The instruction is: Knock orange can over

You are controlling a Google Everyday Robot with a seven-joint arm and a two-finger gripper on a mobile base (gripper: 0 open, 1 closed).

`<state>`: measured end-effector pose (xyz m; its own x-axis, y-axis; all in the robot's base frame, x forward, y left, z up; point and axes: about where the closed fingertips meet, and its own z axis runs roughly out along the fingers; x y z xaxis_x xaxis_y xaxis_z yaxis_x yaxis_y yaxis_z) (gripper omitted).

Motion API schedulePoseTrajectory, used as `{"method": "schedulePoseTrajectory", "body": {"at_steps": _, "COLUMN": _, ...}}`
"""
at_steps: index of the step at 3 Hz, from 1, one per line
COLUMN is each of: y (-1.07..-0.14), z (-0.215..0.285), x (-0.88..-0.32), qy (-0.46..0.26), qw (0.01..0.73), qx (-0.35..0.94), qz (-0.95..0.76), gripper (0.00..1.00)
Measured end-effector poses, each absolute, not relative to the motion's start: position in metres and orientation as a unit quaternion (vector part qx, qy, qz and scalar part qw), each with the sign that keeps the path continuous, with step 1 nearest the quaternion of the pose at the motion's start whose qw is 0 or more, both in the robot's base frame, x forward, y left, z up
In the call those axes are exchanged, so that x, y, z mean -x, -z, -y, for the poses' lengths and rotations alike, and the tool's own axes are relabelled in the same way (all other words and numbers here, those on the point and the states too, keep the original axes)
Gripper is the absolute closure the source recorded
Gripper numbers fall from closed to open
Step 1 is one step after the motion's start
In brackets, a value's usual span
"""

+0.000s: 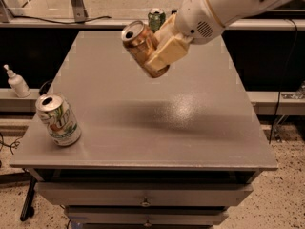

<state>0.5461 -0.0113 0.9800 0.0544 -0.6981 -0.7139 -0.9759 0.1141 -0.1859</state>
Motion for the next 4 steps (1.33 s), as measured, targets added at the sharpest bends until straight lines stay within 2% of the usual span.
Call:
{"method": "schedulePoseTrajectory", "body": {"at_steps": 2, "y": -0.937, "z": 0.015, "x": -0.527, "qy": -0.055, "qw": 0.169, "qx": 0.736, "qz": -0.654, "gripper": 1.00}}
{"method": "schedulePoseTrajectory", "body": {"at_steps": 3, "y": -0.891, "z": 0.040, "x": -0.530, "qy": 0.011, "qw": 0.084, "qx": 0.732, "qz": -0.676, "gripper": 1.00}}
{"method": "schedulePoseTrajectory", "body": {"at_steps": 4, "y": -0.861, "z": 0.082, "x": -0.548, "qy": 0.095, "qw": 0.018, "qx": 0.700, "qz": -0.707, "gripper": 0.82}}
